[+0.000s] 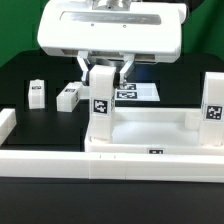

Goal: Assemble desk

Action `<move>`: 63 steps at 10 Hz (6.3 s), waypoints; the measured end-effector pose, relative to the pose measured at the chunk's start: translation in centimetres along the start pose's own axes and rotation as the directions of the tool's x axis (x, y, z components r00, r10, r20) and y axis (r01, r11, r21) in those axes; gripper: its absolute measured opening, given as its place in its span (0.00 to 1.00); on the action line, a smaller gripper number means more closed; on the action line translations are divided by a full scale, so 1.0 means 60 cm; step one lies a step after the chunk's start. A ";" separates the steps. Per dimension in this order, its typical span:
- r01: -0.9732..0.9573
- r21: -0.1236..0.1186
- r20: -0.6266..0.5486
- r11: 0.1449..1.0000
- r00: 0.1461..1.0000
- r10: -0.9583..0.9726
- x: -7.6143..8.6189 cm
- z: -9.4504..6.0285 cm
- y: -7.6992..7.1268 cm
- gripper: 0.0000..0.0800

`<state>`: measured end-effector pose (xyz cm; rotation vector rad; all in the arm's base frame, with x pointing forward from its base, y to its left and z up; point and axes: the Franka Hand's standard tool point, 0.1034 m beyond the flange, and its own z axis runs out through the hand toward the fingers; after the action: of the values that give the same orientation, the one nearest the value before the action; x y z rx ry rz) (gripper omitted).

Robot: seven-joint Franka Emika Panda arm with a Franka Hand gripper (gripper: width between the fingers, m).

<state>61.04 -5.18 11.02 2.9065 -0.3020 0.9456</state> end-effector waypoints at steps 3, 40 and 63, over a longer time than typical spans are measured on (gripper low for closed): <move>0.000 0.000 0.005 1.000 1.000 0.000 -0.002 0.002 0.000 0.71; 0.033 0.089 0.524 0.996 0.849 -0.075 0.012 -0.005 0.014 0.36; -0.639 -0.266 0.441 0.722 0.585 0.681 0.010 -0.001 -0.001 0.81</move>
Offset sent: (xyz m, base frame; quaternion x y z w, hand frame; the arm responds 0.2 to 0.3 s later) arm 0.0000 0.0000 0.0000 0.0000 0.0000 0.0000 1.0000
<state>61.52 -5.20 11.41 2.9135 -1.5140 0.1081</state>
